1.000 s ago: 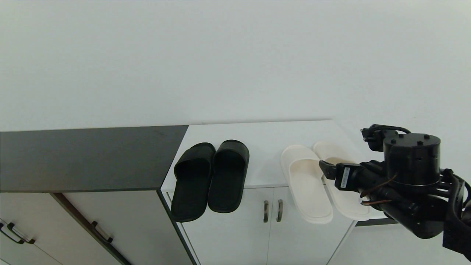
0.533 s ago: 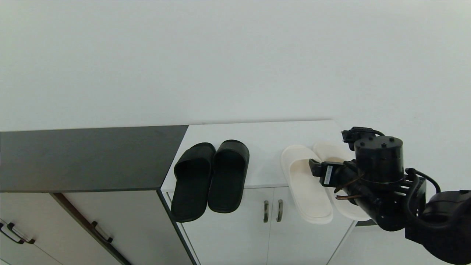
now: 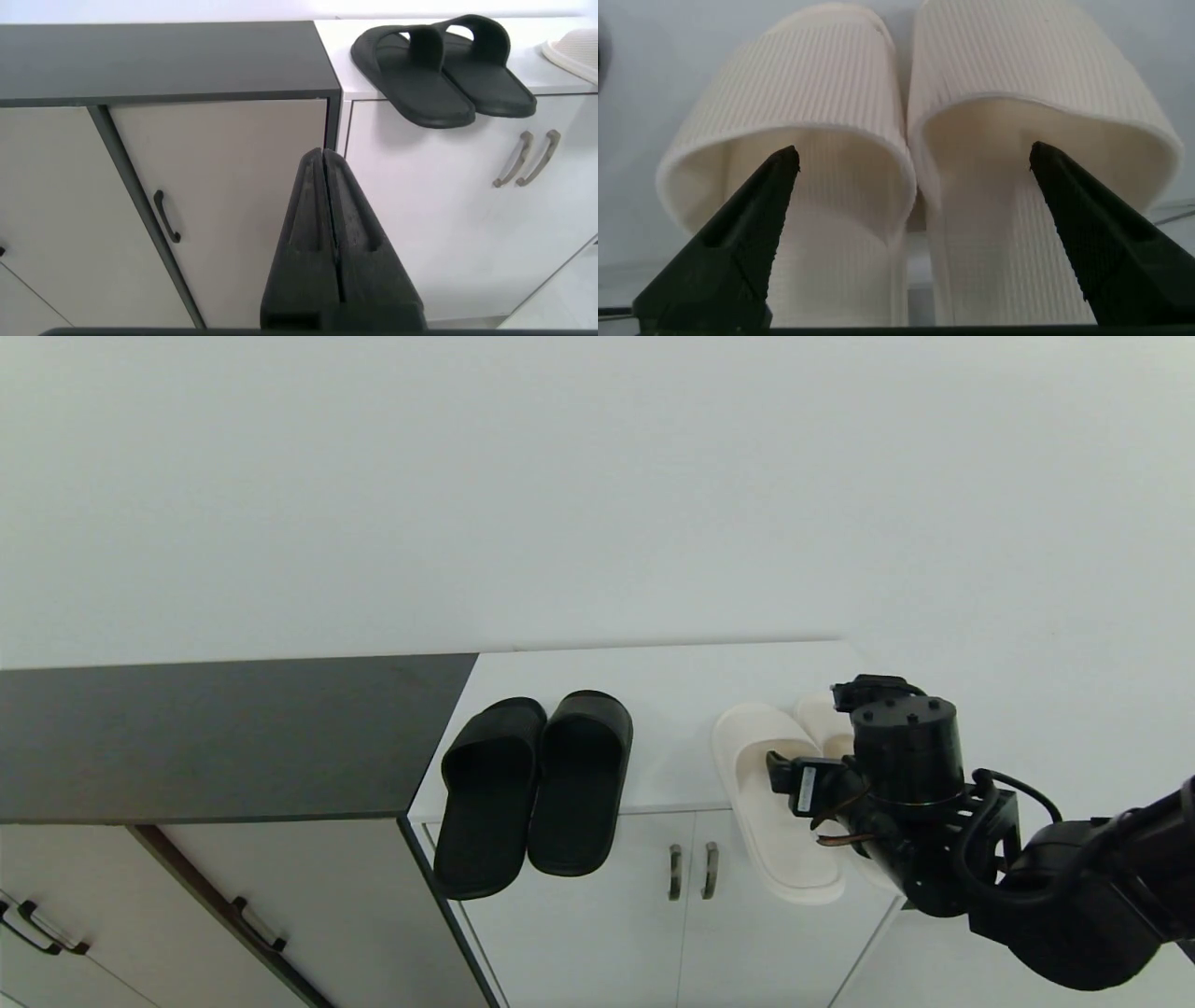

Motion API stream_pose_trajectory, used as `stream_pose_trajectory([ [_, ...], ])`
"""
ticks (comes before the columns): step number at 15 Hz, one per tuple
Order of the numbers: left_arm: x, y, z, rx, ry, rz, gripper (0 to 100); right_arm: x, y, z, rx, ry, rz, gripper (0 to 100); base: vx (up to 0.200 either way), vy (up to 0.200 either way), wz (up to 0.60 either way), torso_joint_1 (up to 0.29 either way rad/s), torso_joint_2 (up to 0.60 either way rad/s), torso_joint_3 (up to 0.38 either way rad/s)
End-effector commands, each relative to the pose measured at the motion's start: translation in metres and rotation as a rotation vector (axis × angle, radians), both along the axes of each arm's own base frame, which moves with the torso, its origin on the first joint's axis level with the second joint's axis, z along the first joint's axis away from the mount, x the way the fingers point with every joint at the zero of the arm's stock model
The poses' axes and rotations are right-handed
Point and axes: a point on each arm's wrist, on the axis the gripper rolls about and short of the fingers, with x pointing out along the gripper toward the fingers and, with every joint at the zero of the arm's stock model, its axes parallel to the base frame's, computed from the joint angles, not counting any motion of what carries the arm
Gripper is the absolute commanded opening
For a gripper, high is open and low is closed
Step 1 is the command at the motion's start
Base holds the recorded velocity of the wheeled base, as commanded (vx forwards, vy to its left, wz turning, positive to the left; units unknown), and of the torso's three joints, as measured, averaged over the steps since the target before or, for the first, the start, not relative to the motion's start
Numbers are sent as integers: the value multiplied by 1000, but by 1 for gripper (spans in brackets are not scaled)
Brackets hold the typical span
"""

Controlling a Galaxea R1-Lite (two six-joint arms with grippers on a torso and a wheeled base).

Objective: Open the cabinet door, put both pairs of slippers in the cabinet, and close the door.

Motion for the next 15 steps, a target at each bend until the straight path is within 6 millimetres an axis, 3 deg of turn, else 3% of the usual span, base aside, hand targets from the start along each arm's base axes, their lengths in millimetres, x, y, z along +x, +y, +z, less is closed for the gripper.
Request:
stream_pose_trajectory([
  [1, 0, 0, 0, -1, 1, 0, 0, 8, 7, -6, -16, 8, 0, 100, 0, 0, 0, 0, 0, 0],
  [5, 0, 0, 0, -1, 1, 0, 0, 23, 14, -12, -56, 3, -8, 100, 0, 0, 0, 0, 0, 0],
  [11, 0, 0, 0, -1, 1, 0, 0, 47, 0, -9, -73, -19, -73, 100, 0, 0, 0, 0, 0, 0],
  [12, 0, 0, 0, 0, 1, -2, 0, 50, -4, -8, -67, -31, -85, 0, 0, 0, 0, 0, 0, 0],
  [15, 0, 0, 0, -1, 1, 0, 0, 50, -4, -4, -60, -53, -85, 0, 0, 0, 0, 0, 0, 0],
])
